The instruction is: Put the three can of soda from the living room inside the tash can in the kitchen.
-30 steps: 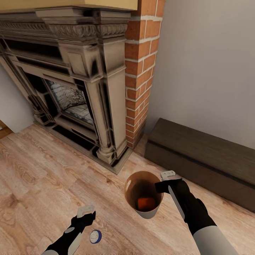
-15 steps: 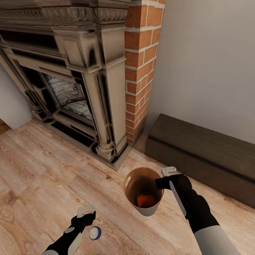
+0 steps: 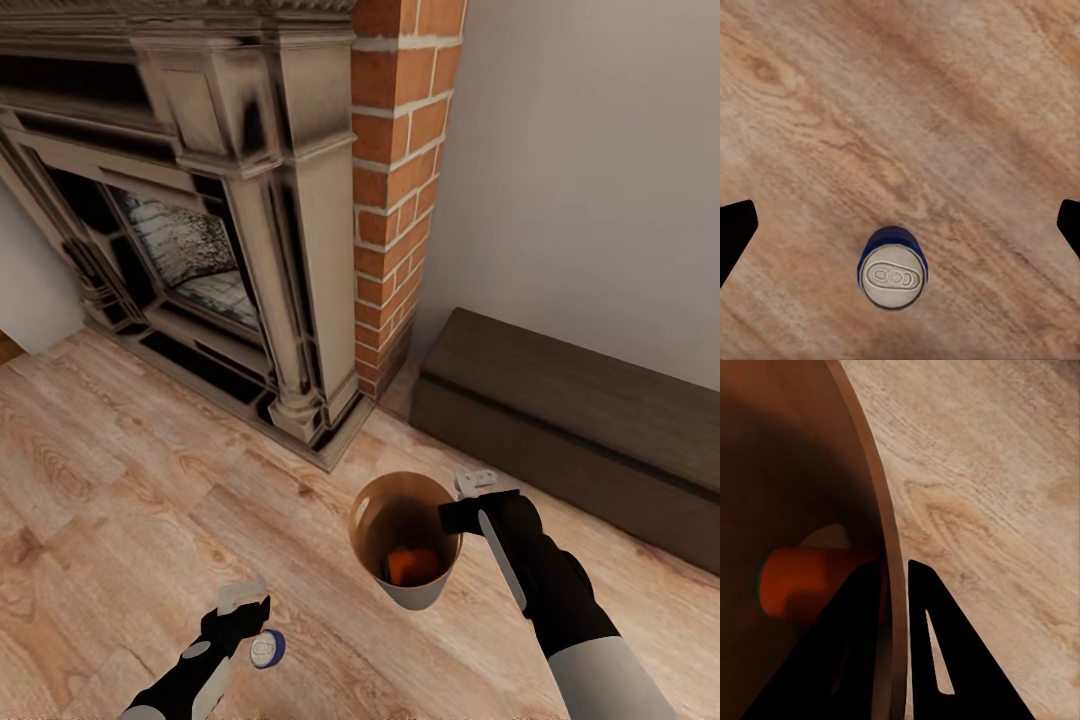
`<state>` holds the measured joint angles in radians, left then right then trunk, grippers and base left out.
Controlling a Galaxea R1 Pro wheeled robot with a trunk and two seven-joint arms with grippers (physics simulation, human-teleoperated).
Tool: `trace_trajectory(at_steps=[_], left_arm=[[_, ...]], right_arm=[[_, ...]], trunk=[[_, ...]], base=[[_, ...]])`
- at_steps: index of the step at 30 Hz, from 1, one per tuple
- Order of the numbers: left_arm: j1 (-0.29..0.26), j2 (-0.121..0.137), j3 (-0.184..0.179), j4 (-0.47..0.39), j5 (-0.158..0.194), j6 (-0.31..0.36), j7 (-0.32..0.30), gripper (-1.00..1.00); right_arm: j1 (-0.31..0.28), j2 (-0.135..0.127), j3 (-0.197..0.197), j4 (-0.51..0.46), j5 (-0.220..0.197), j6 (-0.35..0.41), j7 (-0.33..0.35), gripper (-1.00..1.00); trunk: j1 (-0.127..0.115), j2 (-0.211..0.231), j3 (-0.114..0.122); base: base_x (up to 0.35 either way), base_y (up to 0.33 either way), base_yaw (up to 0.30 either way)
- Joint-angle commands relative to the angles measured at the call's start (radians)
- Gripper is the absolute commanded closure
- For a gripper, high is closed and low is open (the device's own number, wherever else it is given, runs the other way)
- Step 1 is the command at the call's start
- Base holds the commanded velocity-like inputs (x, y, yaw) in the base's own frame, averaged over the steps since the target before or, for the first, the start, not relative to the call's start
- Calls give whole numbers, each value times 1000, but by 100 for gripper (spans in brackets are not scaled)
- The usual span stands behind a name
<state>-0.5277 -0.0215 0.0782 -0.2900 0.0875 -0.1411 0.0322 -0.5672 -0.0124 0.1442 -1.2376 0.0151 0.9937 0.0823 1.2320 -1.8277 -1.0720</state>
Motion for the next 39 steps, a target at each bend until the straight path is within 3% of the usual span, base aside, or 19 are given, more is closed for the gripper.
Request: trace_trajectory(at_steps=[1,31,39], left_arm=[[0,0,0,0,0,0,0,-100],[0,0,0,0,0,0,0,-100],[0,2,-1,-10,0,0,0,-100]], right_arm=[[0,0,0,0,-17,1,5,100],[0,0,0,-2,-17,0,8,100],[0,0,0,-2,-17,0,8,100]], trunk=[[4,-7,-5],[119,-217,-147],[119,-217,-156]], base=[[0,0,0],[0,0,0],[0,0,0]])
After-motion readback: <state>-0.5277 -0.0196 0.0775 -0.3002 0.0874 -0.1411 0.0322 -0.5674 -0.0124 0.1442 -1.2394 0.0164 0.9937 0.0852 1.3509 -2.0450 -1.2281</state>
